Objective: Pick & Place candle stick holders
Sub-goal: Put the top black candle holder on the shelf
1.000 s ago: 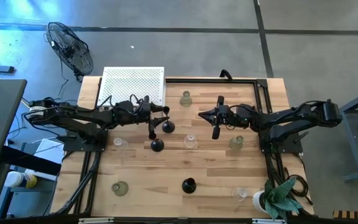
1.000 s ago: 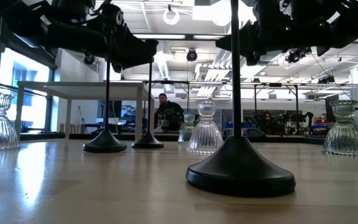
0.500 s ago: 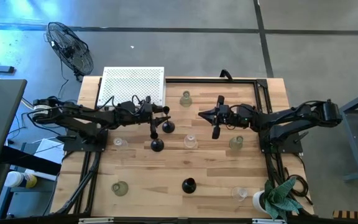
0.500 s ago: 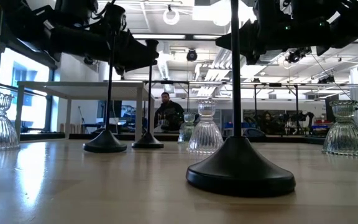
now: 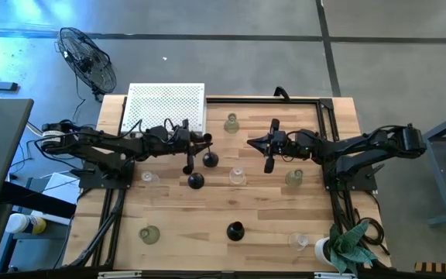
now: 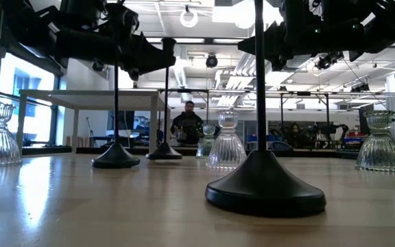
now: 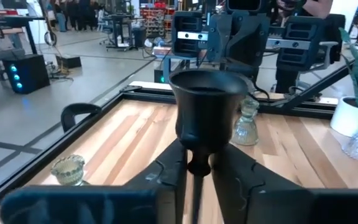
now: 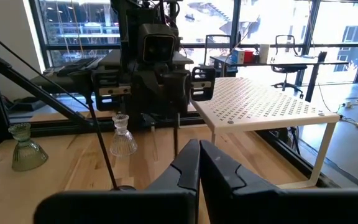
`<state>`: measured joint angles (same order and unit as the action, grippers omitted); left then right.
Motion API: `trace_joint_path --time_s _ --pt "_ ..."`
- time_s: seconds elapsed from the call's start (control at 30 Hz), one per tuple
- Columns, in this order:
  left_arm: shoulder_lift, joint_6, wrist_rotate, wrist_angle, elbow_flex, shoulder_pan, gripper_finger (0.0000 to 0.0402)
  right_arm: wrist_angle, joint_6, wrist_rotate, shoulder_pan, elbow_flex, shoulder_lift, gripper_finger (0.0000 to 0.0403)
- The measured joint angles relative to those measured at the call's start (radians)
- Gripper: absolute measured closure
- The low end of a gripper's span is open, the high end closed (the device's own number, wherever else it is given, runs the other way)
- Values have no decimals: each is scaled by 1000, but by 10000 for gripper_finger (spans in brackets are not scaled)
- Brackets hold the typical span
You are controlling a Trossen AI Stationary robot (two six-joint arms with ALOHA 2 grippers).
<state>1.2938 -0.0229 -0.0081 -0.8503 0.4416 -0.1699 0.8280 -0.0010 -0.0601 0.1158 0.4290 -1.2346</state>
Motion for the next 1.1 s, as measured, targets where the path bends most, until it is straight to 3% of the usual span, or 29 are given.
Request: trace_joint_path --time_s 0.33,0.5,0.83,0.93,1.1 --pt "0 -7 29 -75 2 0 358 0 0 0 0 0 0 401" --pt "-28 -6 61 5 84 0 358 0 0 0 0 0 0 401" --pt "-131 49 74 541 470 0 357 0 0 0 0 0 0 401" --pt "-146 84 14 723 609 0 357 -1 0 0 0 0 0 402" --pt "-148 149 -183 997 823 -12 357 -3 0 0 0 0 0 402"
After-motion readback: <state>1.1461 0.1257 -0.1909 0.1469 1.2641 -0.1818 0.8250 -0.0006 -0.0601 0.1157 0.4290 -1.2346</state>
